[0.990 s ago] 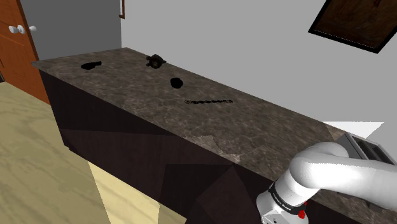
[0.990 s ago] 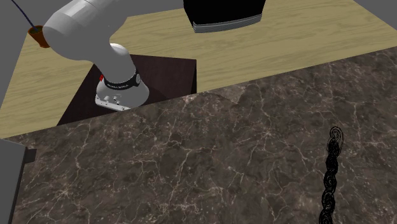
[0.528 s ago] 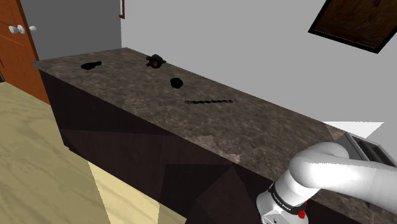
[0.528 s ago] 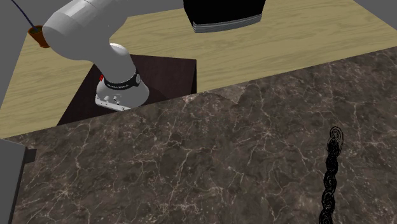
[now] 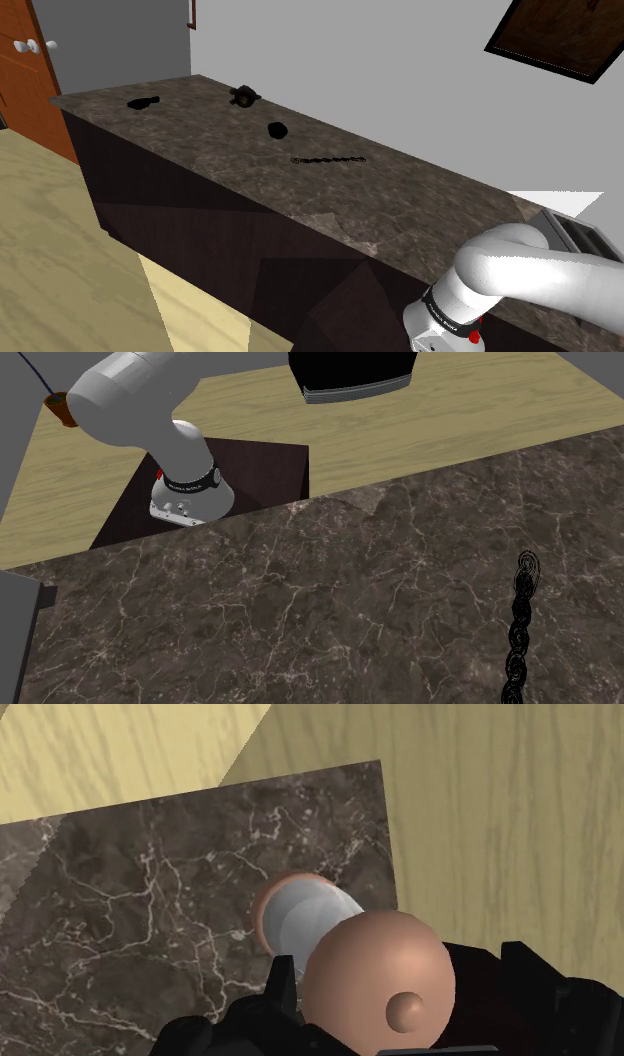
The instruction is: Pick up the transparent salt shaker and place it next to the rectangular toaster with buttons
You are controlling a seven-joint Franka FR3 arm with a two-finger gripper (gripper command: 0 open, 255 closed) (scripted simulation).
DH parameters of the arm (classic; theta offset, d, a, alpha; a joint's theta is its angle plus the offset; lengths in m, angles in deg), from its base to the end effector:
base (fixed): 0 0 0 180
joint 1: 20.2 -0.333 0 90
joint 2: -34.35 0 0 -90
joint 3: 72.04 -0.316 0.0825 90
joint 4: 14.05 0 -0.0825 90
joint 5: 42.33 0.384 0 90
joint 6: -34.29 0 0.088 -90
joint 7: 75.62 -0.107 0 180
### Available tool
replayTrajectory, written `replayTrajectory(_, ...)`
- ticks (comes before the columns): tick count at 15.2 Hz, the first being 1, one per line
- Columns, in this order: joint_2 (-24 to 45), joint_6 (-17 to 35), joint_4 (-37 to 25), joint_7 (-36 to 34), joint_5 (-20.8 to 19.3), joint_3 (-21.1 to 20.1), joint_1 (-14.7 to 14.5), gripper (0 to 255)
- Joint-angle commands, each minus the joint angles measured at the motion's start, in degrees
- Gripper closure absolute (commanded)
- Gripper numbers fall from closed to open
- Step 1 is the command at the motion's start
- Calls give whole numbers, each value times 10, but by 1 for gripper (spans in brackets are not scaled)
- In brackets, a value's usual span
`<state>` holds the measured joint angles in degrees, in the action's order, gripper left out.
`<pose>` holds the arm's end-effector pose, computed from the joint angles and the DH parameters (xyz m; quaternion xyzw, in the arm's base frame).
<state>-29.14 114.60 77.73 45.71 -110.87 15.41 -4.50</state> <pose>-0.4774 -0.4274 0.4062 -0.9844 -0.1547 0.0143 0.0830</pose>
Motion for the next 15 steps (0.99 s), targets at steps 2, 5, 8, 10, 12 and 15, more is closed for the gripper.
replayTrajectory(2, 0, 0, 0, 0, 0, 0, 0, 0)
replayTrajectory(5, 15, -22, -29, 8, 13, -11, -14, 0)
replayTrajectory(8, 29, -43, -58, 16, 24, -19, -28, 0)
replayTrajectory(10, 29, -43, -58, 16, 24, -19, -28, 0)
replayTrajectory(12, 29, -43, -58, 16, 24, -19, -28, 0)
replayTrajectory(15, 29, -43, -58, 16, 24, -19, -28, 0)
